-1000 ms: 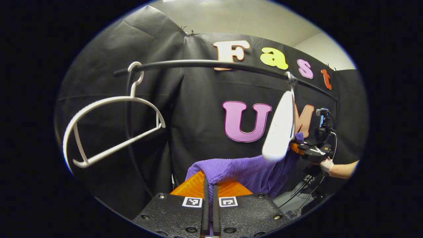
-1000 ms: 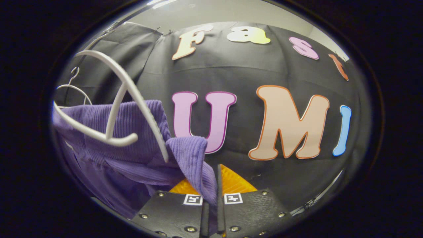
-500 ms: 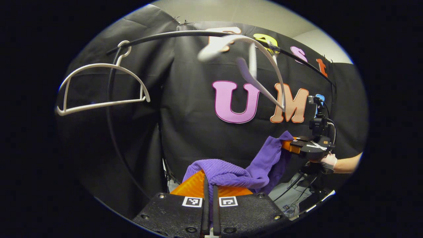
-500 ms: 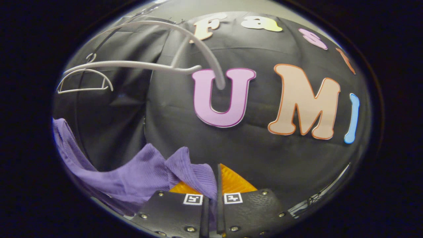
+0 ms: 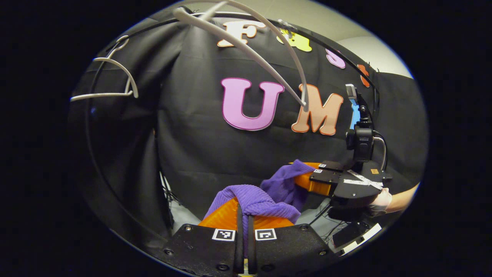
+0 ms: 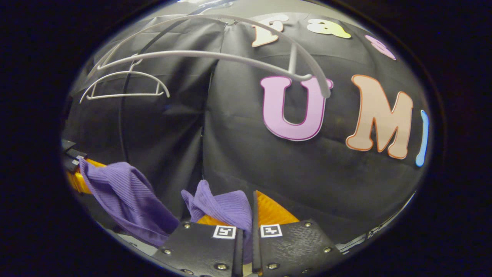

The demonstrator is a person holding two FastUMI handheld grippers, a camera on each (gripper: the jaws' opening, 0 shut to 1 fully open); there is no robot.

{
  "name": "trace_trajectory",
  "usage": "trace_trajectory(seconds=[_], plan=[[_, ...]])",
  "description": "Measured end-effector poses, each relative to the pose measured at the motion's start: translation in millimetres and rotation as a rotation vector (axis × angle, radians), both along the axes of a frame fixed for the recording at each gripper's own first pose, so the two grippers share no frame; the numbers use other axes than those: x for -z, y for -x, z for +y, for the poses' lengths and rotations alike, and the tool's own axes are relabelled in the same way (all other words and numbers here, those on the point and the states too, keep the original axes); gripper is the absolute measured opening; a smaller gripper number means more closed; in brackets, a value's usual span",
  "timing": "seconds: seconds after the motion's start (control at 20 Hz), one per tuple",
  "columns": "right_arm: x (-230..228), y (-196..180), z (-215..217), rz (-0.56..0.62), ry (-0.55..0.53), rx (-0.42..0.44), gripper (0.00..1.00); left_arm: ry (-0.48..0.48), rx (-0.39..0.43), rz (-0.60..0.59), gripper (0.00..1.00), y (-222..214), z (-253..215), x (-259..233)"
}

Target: Grasp the clothes on the hanger with both hands and then place them into the laundry hamper below.

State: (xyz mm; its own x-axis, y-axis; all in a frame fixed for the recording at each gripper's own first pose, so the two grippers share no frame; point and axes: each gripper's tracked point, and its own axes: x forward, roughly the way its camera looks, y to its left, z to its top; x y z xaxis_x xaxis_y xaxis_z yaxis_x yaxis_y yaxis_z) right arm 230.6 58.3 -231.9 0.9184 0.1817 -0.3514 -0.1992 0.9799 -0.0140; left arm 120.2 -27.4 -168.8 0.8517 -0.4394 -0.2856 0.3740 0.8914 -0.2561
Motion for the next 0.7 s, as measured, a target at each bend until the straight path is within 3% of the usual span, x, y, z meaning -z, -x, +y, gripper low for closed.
trace_trajectory(seconds=[0.2, 0.25, 0.7], plan=[[40, 24, 7, 0.087, 0.013, -0.023, 0.06, 0.017, 0.037, 0.084, 0.05, 2, -32, 29], [51, 28, 6, 0.111, 0.016, -0.021, 0.10, 0.015, 0.040, 0.108, 0.05, 1, -40, 40], [144, 82, -6, 0.327, 0.019, 0.008, 0.10, 0.018, 0.040, 0.327, 0.05, 30, -62, 133]])
